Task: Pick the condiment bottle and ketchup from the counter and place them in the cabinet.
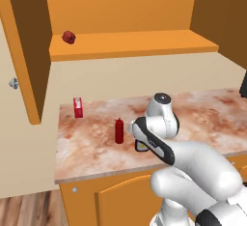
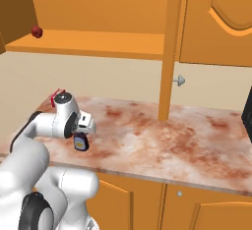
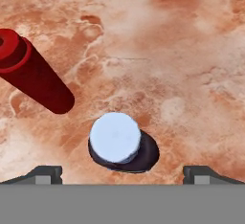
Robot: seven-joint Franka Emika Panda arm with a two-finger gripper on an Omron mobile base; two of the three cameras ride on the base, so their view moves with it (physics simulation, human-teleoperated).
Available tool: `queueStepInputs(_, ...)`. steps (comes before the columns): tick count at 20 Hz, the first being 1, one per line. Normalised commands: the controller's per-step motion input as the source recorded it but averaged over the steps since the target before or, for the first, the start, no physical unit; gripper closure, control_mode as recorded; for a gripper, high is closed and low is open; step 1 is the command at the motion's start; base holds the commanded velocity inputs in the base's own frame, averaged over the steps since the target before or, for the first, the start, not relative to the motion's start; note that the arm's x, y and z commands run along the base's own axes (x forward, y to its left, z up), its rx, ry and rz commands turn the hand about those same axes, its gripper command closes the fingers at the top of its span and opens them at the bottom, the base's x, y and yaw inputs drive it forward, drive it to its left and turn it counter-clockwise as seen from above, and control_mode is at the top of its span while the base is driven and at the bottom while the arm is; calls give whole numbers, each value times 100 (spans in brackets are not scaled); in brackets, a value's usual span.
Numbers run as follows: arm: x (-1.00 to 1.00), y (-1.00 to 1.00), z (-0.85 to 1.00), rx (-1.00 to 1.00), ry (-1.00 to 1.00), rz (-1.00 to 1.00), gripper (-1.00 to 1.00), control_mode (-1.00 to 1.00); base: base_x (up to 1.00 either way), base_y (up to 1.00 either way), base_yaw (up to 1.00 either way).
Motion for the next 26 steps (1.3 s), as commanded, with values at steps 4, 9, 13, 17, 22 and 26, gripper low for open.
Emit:
queueStepInputs(4, 23, 14, -7, 0, 0, 0, -100, -100, 0, 0, 0)
queueStepInputs(9, 21, 8, -13, 0, 0, 0, -100, -100, 0, 0, 0)
queueStepInputs(13, 11, 0, -16, 0, 0, 0, -100, -100, 0, 0, 0)
queueStepInputs(17, 0, 0, -19, 0, 0, 0, -100, -100, 0, 0, 0)
queueStepInputs(22, -3, -1, -19, 0, 0, 0, 100, -100, 0, 0, 0)
queueStepInputs(26, -12, -10, -7, 0, -1, 0, 100, -100, 0, 0, 0)
